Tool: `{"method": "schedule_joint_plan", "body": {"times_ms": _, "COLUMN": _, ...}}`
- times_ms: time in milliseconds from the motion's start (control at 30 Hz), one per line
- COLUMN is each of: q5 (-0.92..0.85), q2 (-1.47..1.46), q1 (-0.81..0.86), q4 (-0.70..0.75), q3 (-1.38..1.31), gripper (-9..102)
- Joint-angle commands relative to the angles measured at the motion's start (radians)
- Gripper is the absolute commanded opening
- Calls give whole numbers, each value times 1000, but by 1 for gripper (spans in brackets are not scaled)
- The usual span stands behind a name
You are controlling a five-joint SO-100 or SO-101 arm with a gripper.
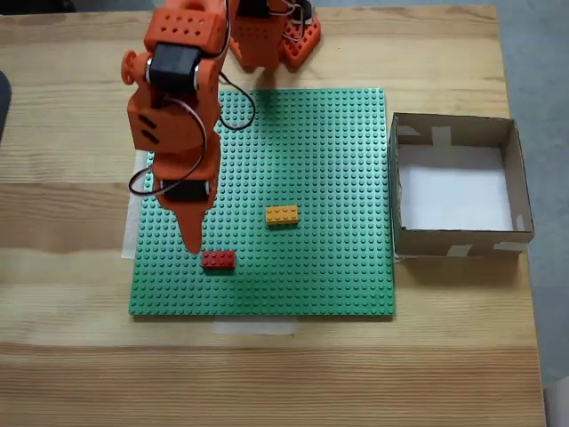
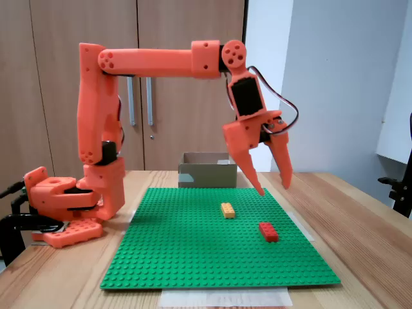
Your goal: Pick the red lego block and put it in the box.
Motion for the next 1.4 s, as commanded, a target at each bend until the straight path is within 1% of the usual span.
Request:
{"method": "schedule_joint_plan", "body": {"times_ms": 0, "q5": -23, "q2": -23, "q1": -17, "q4": 21, "q3": -71, "gripper": 25}}
{"method": "schedule_joint_plan", "body": {"times_ms": 300, "q5": -43, "q2": -170, "q1": -26, "q4": 106, "q3": -245, "gripper": 31}}
{"method": "schedule_joint_plan", "body": {"times_ms": 467, "q5": -69, "q2": -224, "q1": -40, "q4": 132, "q3": -270, "gripper": 29}}
{"method": "schedule_joint_plan", "body": {"times_ms": 600, "q5": -63, "q2": -291, "q1": -49, "q4": 175, "q3": -275, "gripper": 30}}
{"method": "schedule_joint_plan", "body": {"times_ms": 833, "q5": -52, "q2": -360, "q1": -43, "q4": 189, "q3": -291, "gripper": 30}}
{"method": "schedule_joint_plan", "body": {"times_ms": 1367, "q5": -44, "q2": -403, "q1": -34, "q4": 143, "q3": -307, "gripper": 31}}
